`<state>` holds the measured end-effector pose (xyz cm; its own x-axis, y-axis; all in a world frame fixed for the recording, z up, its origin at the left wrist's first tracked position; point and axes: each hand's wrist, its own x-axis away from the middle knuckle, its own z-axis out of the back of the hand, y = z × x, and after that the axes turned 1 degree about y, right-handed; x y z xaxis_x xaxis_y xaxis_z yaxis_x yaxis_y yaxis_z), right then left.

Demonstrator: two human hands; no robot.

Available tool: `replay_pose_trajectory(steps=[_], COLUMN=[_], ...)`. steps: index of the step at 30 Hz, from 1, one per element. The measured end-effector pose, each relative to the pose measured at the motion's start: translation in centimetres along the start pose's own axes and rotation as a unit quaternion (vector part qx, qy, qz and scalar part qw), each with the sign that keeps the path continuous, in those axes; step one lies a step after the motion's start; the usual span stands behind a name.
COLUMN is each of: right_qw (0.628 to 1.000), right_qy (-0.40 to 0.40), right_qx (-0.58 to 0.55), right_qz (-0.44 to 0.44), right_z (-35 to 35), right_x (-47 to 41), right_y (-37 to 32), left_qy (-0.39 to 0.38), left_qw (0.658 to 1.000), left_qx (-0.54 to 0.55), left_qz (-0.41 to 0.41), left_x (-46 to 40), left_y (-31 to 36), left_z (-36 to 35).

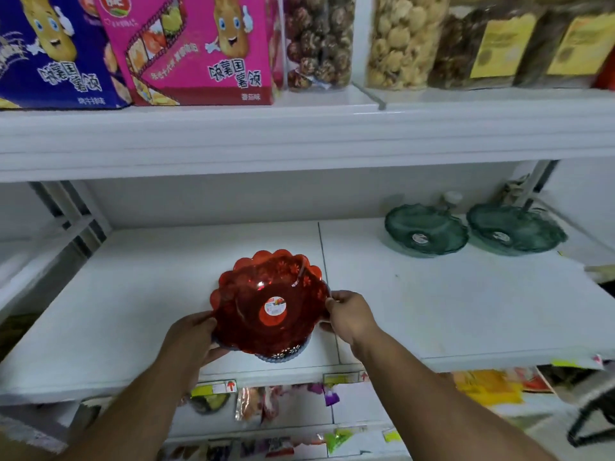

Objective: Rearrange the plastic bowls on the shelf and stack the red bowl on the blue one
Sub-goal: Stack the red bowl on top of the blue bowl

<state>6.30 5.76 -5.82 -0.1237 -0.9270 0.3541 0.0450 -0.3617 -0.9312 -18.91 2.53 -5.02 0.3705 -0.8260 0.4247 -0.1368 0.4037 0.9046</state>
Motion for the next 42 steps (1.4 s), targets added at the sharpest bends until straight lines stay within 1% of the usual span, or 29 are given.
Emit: replay_pose_trajectory(steps=[3, 10, 14, 17, 25, 33, 37, 42], right_qw=[1.000, 0.999, 0.997, 0.995, 0.988, 0.985, 0.983, 0.985], right_qy=[0.015, 0.044, 0.063, 0.083, 0.115, 0.137, 0.141, 0.123], right_qx=[-0.016, -0.023, -0.027, -0.042, -0.086, -0.079, -0.085, -0.091], right_qz=[0.004, -0.014, -0.024, -0.038, -0.061, -0.071, -0.080, -0.085], right_z=[6.3, 20.7, 26.8, 30.2, 34.3, 36.2, 37.1, 38.3], right_x=[1.0, 2.1, 2.4, 1.9, -0.6, -3.1, -3.8, -4.6], right_y=[0.0, 1.9, 2.9, 3.4, 4.1, 4.7, 5.0, 5.2], left_qy=[-0.016, -0.039, -0.059, -0.059, -0.074, -0.105, -0.108, -0.093], left_qw=[1.000, 0.999, 0.998, 0.997, 0.995, 0.992, 0.991, 0.992], left_qx=[-0.001, -0.001, -0.019, -0.031, -0.047, -0.063, -0.076, -0.079], left_qz=[-0.009, 0.013, 0.022, 0.024, 0.037, 0.023, 0.019, 0.023], left_x=[3.5, 10.3, 12.8, 14.0, 12.6, 10.5, 10.7, 10.7], left_y=[-0.2, -3.2, -4.3, -4.3, -5.1, -6.1, -6.5, -7.2], left_z=[-5.3, -16.9, -22.6, -26.0, -31.8, -34.6, -35.6, -37.0])
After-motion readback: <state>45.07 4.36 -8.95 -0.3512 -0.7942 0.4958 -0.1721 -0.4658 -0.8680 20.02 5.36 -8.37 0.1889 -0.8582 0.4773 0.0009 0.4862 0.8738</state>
